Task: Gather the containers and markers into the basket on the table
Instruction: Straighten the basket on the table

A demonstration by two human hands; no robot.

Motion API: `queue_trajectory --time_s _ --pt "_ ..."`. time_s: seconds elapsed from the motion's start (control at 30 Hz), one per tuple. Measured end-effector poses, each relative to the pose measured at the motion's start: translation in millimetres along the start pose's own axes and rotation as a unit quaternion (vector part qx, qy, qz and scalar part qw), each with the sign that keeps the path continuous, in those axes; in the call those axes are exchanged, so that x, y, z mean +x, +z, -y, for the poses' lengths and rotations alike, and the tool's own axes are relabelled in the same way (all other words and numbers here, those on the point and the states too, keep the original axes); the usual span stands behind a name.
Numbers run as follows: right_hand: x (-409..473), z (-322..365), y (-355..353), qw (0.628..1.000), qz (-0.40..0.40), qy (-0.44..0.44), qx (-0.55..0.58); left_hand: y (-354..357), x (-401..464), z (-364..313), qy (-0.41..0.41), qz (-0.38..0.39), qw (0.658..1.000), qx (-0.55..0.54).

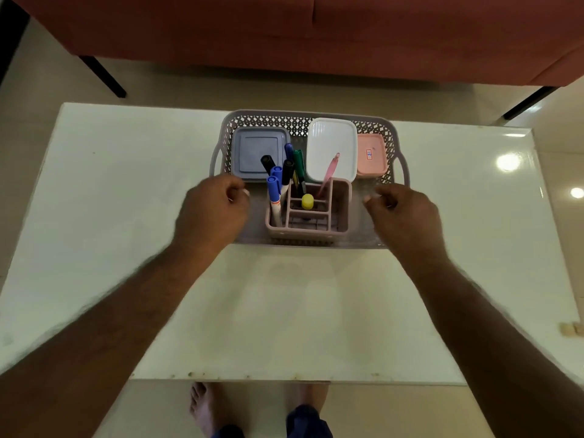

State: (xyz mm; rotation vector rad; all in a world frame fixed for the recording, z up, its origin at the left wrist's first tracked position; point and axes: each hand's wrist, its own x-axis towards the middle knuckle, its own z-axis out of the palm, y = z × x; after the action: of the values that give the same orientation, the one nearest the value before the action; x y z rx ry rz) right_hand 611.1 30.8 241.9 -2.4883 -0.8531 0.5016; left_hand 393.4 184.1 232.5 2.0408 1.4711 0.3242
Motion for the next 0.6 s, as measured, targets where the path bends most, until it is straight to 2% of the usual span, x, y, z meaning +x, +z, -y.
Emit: queue_trajectory --time_s 0.07,0.17,0.27,0.37,0.47,0.6 --pt "-1 -1 -14 0.998 -0.06 -0.024 -0.024 -12 9 7 0.025 -0.047 0.999 0.005" --pt "6 -12 -25 0.995 -0.1 0.006 -0.004 -23 25 19 0.025 -0.076 0.997 0.015" --pt "17 -26 -25 0.996 -0.072 0.046 -0.002 -19 40 31 -0.019 -0.054 0.998 0.036" --pt "27 -35 -19 0.997 -0.034 0.071 -0.008 -10 47 33 -0.049 0.008 0.998 0.041" --pt "37 -39 -11 0.993 0.001 0.114 0.012 -1 50 29 -0.081 0.046 0.996 0.019" --pt "45 -42 1 0.983 0.038 0.165 0.078 8 52 27 -0.112 0.055 0.991 -0.042"
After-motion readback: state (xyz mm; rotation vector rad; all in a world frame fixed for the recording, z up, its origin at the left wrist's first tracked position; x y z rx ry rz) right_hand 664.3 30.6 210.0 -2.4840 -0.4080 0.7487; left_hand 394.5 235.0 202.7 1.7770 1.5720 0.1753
